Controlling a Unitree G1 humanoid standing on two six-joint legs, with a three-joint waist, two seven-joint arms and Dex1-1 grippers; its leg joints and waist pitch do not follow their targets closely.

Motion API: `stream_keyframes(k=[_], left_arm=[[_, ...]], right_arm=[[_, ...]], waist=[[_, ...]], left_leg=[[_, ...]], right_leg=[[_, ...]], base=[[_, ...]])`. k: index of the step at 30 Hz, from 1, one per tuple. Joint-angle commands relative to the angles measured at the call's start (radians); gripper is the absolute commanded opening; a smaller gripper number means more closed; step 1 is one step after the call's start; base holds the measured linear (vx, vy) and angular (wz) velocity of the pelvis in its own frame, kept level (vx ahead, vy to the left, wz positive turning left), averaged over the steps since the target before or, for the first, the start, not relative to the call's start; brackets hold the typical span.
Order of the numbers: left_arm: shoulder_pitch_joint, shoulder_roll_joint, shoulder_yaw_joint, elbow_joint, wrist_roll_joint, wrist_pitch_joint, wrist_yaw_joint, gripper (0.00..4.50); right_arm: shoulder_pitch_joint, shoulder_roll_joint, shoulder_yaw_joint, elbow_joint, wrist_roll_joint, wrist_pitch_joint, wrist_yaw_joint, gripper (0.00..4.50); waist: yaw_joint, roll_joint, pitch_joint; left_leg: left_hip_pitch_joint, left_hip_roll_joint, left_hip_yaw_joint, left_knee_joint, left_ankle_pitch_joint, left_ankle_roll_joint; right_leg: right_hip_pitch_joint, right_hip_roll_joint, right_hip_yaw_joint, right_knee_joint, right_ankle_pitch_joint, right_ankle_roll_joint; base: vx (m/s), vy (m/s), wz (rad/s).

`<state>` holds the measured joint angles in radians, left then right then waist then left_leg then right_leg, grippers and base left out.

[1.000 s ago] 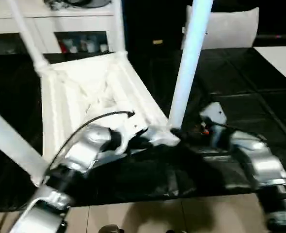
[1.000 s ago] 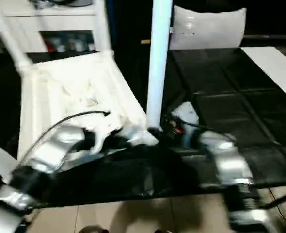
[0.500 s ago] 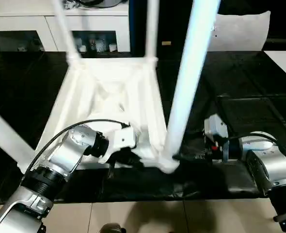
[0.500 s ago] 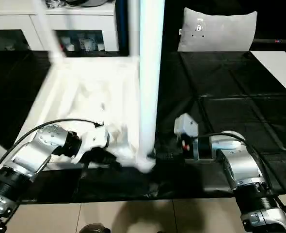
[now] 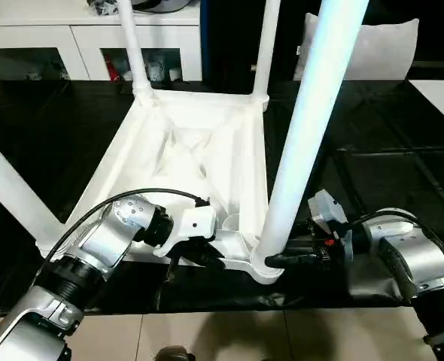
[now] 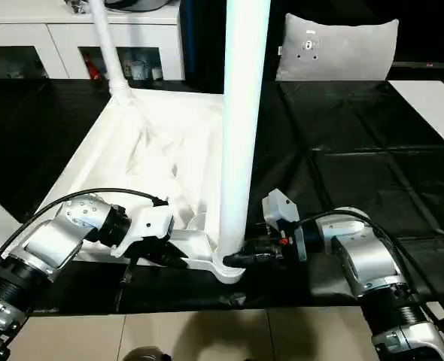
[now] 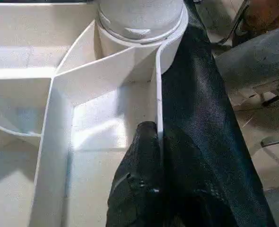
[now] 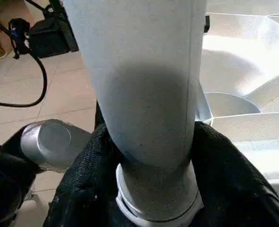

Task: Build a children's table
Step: Rotate leg to tighten

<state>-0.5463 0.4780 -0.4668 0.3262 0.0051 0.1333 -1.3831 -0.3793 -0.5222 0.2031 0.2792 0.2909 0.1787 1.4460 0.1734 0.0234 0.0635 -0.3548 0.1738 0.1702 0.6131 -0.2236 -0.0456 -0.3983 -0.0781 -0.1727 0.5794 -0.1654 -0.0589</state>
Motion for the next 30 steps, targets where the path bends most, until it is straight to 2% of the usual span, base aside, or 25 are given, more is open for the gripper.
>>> stream_keyframes(k=[1, 3, 5, 6, 7, 8, 10, 11, 12, 13, 14, 15, 17, 18, 20, 22, 23, 25, 27, 29, 30], left_arm=[[-0.007, -0.014, -0.032, -0.021, -0.008, -0.002, -0.048, 0.00], [-0.001, -0.020, -0.018, -0.027, -0.018, 0.025, -0.029, 0.00], [0.001, -0.057, 0.024, -0.033, -0.017, 0.110, 0.076, 0.00], [0.001, -0.057, 0.024, -0.033, -0.017, 0.110, 0.076, 0.00], [0.002, -0.069, 0.035, -0.034, -0.016, 0.133, 0.109, 0.00], [0.005, -0.104, 0.063, -0.044, -0.019, 0.191, 0.185, 0.00], [0.006, -0.119, 0.073, -0.050, -0.019, 0.212, 0.216, 0.00], [0.008, -0.150, 0.091, -0.060, -0.020, 0.256, 0.271, 0.00], [0.008, -0.158, 0.094, -0.063, -0.021, 0.268, 0.282, 0.00], [0.009, -0.183, 0.106, -0.071, -0.018, 0.303, 0.324, 0.00], [0.009, -0.205, 0.118, -0.071, -0.013, 0.325, 0.361, 0.00], [0.008, -0.224, 0.124, -0.072, -0.008, 0.341, 0.392, 0.00], [0.002, -0.263, 0.140, -0.067, 0.005, 0.369, 0.465, 0.00], [-0.007, -0.302, 0.156, -0.057, 0.020, 0.382, 0.539, 0.00], [-0.009, -0.316, 0.163, -0.054, 0.025, 0.386, 0.567, 0.00], [-0.019, -0.373, 0.178, -0.056, 0.039, 0.408, 0.648, 0.00], [-0.020, -0.382, 0.182, -0.057, 0.040, 0.411, 0.660, 0.00], [-0.023, -0.400, 0.176, -0.064, 0.044, 0.415, 0.675, 0.00], [-0.023, -0.399, 0.162, -0.072, 0.049, 0.415, 0.671, 0.00], [-0.022, -0.391, 0.157, -0.075, 0.054, 0.410, 0.666, 0.00], [-0.021, -0.384, 0.156, -0.074, 0.058, 0.403, 0.662, 0.00]], right_arm=[[0.018, 0.001, 0.005, -0.034, 0.031, 0.036, 0.006, 1.94], [0.029, 0.016, -0.002, -0.053, 0.046, 0.068, -0.026, 1.93], [0.038, 0.077, -0.011, -0.061, 0.014, 0.106, -0.168, 1.93], [0.038, 0.077, -0.011, -0.061, 0.014, 0.106, -0.168, 1.93], [0.039, 0.096, -0.013, -0.059, 0.000, 0.114, -0.211, 1.93], [0.027, 0.158, -0.027, -0.029, -0.033, 0.128, -0.337, 1.93], [0.021, 0.184, -0.034, -0.017, -0.043, 0.132, -0.387, 1.93], [0.012, 0.228, -0.042, -0.006, -0.059, 0.145, -0.469, 1.92], [0.010, 0.238, -0.042, -0.004, -0.063, 0.147, -0.487, 1.91], [0.006, 0.269, -0.045, -0.001, -0.076, 0.160, -0.548, 1.91], [0.000, 0.294, -0.049, 0.006, -0.086, 0.166, -0.597, 1.91], [-0.008, 0.322, -0.058, 0.021, -0.095, 0.169, -0.652, 1.91], [-0.033, 0.377, -0.089, 0.062, -0.111, 0.169, -0.773, 1.91], [-0.051, 0.415, -0.106, 0.100, -0.133, 0.154, -0.858, 1.91], [-0.056, 0.426, -0.109, 0.111, -0.145, 0.147, -0.883, 1.91], [-0.069, 0.465, -0.127, 0.150, -0.174, 0.111, -0.972, 1.91], [-0.069, 0.470, -0.130, 0.152, -0.174, 0.105, -0.980, 2.47], [-0.066, 0.479, -0.137, 0.152, -0.182, 0.091, -1.006, 2.47], [-0.059, 0.482, -0.152, 0.144, -0.176, 0.079, -1.012, 2.75], [-0.055, 0.478, -0.162, 0.138, -0.171, 0.067, -1.011, 2.99], [-0.050, 0.469, -0.168, 0.131, -0.168, 0.053, -1.004, 2.99]], waist=[[-0.007, -0.014, -0.074], [-0.007, -0.014, -0.075], [-0.010, -0.014, -0.072], [-0.012, -0.013, -0.071], [-0.016, -0.016, -0.065], [-0.026, -0.014, -0.055], [-0.037, -0.014, -0.052], [-0.053, -0.017, -0.052], [-0.061, -0.016, -0.049], [-0.077, -0.017, -0.052], [-0.088, -0.018, -0.056], [-0.099, -0.015, -0.055], [-0.114, -0.014, -0.058], [-0.119, -0.013, -0.060], [-0.122, -0.013, -0.063], [-0.118, -0.011, -0.069], [-0.117, -0.013, -0.071], [-0.111, -0.015, -0.075], [-0.099, -0.008, -0.086], [-0.093, -0.011, -0.089], [-0.088, -0.011, -0.087]], left_leg=[[0.002, 0.078, -0.026, -0.069, -0.032, 0.109], [0.003, 0.080, -0.027, -0.069, -0.025, 0.109], [0.003, 0.079, -0.026, -0.071, -0.035, 0.100], [0.003, 0.079, -0.026, -0.072, -0.046, 0.092], [0.007, 0.072, -0.025, -0.075, -0.085, 0.076], [0.013, 0.065, -0.024, -0.077, -0.136, 0.048], [0.024, 0.061, -0.025, -0.075, -0.165, 0.028], [0.015, 0.058, -0.029, -0.076, -0.179, 0.018], [0.015, 0.062, -0.035, -0.081, -0.196, 0.013], [0.021, 0.059, -0.035, -0.075, -0.224, 0.010], [0.022, 0.058, -0.035, -0.076, -0.208, 0.014], [0.016, 0.062, -0.038, -0.080, -0.209, 0.021], [0.021, 0.058, -0.038, -0.077, -0.211, 0.019], [0.018, 0.055, -0.036, -0.077, -0.193, 0.024], [0.015, 0.057, -0.036, -0.078, -0.159, 0.034], [0.016, 0.065, -0.034, -0.080, -0.114, 0.049], [0.014, 0.066, -0.034, -0.079, -0.098, 0.052], [0.004, 0.068, -0.035, -0.078, -0.042, 0.071], [0.002, 0.071, -0.034, -0.068, 0.064, 0.106], [-0.006, 0.068, -0.032, -0.060, 0.123, 0.144], [-0.009, 0.067, -0.030, -0.057, 0.127, 0.159]], right_leg=[[0.063, -0.106, 0.085, -0.068, -0.300, -0.067], [0.062, -0.107, 0.086, -0.067, -0.287, -0.069], [0.061, -0.108, 0.084, -0.071, -0.305, -0.068], [0.062, -0.109, 0.084, -0.072, -0.320, -0.066], [0.062, -0.109, 0.079, -0.088, -0.397, -0.045], [0.057, -0.108, 0.070, -0.110, -0.513, -0.008], [0.057, -0.110, 0.060, -0.126, -0.583, 0.022], [0.070, -0.110, 0.053, -0.128, -0.596, 0.047], [0.069, -0.107, 0.047, -0.131, -0.605, 0.059], [0.069, -0.108, 0.040, -0.142, -0.619, 0.080], [0.071, -0.110, 0.043, -0.138, -0.588, 0.074], [0.075, -0.108, 0.038, -0.140, -0.574, 0.072], [0.072, -0.111, 0.039, -0.141, -0.562, 0.061], [0.073, -0.111, 0.043, -0.139, -0.545, 0.050], [0.075, -0.111, 0.051, -0.131, -0.499, 0.029], [0.071, -0.112, 0.064, -0.114, -0.416, -0.012], [0.073, -0.112, 0.068, -0.107, -0.386, -0.026], [0.077, -0.112, 0.077, -0.086, -0.300, -0.061], [0.075, -0.112, 0.086, -0.054, -0.131, -0.115], [0.075, -0.112, 0.089, -0.037, -0.029, -0.148], [0.072, -0.113, 0.089, -0.034, -0.013, -0.156]], base=[[0.000, 0.000, 0.00], [0.000, 0.000, 0.00], [0.000, 0.000, 0.00], [0.000, 0.000, 0.00], [0.000, 0.000, 0.00], [0.000, 0.000, 0.00], [0.000, 0.000, 0.00], [0.000, 0.000, 0.00], [0.000, 0.000, 0.00], [0.000, 0.000, 0.00], [0.000, 0.000, 0.00], [0.000, 0.000, 0.00], [0.000, 0.000, 0.00], [0.000, 0.000, 0.00], [0.000, 0.000, 0.00], [0.000, 0.000, 0.00], [0.000, 0.000, 0.00], [0.000, 0.000, 0.00], [0.000, 0.000, 0.00], [0.000, 0.000, 0.00], [0.000, 0.000, 0.00]])
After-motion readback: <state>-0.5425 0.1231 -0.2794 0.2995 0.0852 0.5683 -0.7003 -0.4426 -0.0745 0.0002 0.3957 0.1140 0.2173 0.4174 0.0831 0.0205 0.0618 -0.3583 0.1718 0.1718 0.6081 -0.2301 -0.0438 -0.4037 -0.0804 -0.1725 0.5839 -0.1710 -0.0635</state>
